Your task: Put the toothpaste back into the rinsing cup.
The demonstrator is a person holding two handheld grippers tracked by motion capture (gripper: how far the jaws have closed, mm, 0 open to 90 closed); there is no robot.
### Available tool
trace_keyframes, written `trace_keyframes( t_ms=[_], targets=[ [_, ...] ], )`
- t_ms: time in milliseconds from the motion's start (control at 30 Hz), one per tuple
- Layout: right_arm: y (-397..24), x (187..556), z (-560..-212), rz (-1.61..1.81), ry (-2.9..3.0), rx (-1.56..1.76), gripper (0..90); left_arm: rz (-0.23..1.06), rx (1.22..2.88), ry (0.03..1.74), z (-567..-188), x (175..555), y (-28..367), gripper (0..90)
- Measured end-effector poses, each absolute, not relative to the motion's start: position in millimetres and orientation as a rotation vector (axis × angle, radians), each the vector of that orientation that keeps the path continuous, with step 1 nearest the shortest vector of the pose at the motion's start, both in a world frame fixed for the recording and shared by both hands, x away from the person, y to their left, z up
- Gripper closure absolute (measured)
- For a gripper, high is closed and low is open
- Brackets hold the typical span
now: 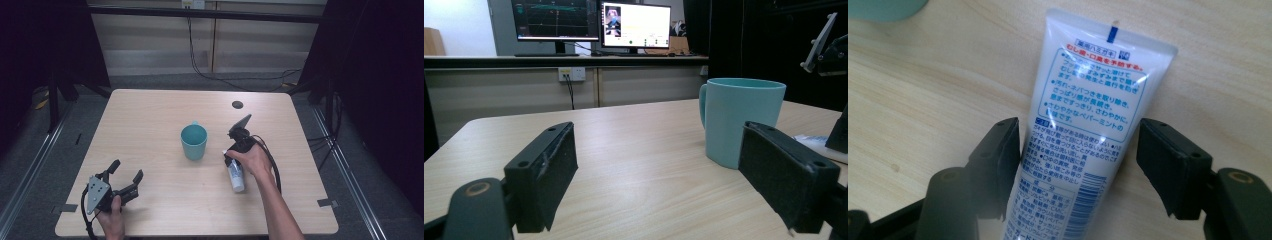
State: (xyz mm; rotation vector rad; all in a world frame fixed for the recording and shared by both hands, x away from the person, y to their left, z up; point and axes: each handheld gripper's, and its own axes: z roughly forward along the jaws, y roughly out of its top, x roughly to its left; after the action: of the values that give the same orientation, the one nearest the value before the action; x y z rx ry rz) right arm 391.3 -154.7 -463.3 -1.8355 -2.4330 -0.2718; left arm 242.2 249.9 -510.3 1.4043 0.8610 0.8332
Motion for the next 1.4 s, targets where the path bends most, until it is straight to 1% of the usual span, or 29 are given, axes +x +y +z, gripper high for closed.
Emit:
trace_keyframes(
  t_ms=[67,533,867,1067,1400],
  targets=[
    [-153,392,-469,-0.250,-2.422,-1.813,37.3,0.833,1.404,0.861,-510,242,250,15.8],
    [-148,392,-469,-0.197,-2.477,-1.786,44.4,0.832,1.405,0.860,-510,242,250,15.8],
    [-150,392,-466,-0.216,-2.469,-1.791,58.6,0.832,1.405,0.860,-510,242,250,15.8],
    [-149,390,-463,-0.223,-2.483,-1.787,64.6,0.834,1.405,0.860,-510,242,250,15.8],
    [-147,387,-459,-0.258,-2.499,-1.777,67.7,0.838,1.406,0.862,-510,242,250,15.8]
  ],
)
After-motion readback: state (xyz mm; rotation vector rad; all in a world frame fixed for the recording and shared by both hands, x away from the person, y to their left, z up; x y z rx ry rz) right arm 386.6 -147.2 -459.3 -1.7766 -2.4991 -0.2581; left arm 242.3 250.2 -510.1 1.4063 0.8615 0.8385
